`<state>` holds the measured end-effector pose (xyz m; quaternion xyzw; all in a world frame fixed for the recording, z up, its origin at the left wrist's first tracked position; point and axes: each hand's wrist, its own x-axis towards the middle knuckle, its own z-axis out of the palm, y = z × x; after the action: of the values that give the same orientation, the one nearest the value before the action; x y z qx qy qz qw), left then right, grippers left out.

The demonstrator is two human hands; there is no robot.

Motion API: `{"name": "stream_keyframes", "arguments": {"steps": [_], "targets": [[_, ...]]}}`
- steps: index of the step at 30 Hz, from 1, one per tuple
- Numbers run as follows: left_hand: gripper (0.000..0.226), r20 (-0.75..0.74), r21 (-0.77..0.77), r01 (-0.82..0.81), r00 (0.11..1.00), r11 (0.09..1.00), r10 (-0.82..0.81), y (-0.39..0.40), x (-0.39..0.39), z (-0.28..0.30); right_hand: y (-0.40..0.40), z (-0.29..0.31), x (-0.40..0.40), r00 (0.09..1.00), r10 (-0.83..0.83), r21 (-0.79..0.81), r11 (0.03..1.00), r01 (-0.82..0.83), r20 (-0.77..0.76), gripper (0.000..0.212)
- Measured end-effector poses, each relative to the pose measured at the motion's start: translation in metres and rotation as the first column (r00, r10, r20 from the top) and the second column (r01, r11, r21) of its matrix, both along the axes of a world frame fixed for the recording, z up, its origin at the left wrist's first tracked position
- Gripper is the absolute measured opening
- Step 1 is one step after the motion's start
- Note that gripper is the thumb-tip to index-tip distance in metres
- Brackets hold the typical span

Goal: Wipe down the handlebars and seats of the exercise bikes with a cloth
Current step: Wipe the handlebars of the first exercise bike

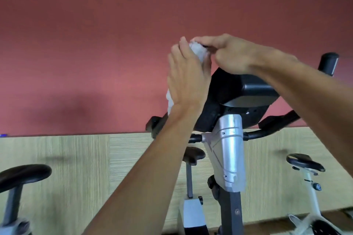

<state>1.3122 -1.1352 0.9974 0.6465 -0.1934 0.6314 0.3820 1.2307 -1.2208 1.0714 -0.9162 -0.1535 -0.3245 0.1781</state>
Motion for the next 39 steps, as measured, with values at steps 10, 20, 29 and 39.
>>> {"name": "stream_keyframes", "arguments": {"steps": [10,20,29,39], "targets": [[0.064,0.077,-0.088,-0.091,0.992,0.992,0.098,-0.011,0.024,-0.044,-0.011,0.0,0.016,1.0,0.022,0.034,0.999,-0.022,-0.005,0.083],[0.072,0.1,-0.049,-0.074,0.992,0.996,0.079,-0.01,0.017,-0.019,-0.006,-0.009,0.012,0.998,0.036,0.068,0.997,-0.04,0.052,0.087],[0.077,0.074,-0.058,-0.064,0.995,0.996,0.068,-0.014,0.016,0.003,-0.003,-0.011,0.007,0.997,0.042,0.077,0.996,-0.046,0.058,0.083],[0.064,0.153,-0.049,-0.121,0.98,0.991,0.127,-0.003,0.059,-0.097,-0.001,-0.015,0.008,0.995,-0.04,0.072,0.997,0.034,0.09,0.079]]}}
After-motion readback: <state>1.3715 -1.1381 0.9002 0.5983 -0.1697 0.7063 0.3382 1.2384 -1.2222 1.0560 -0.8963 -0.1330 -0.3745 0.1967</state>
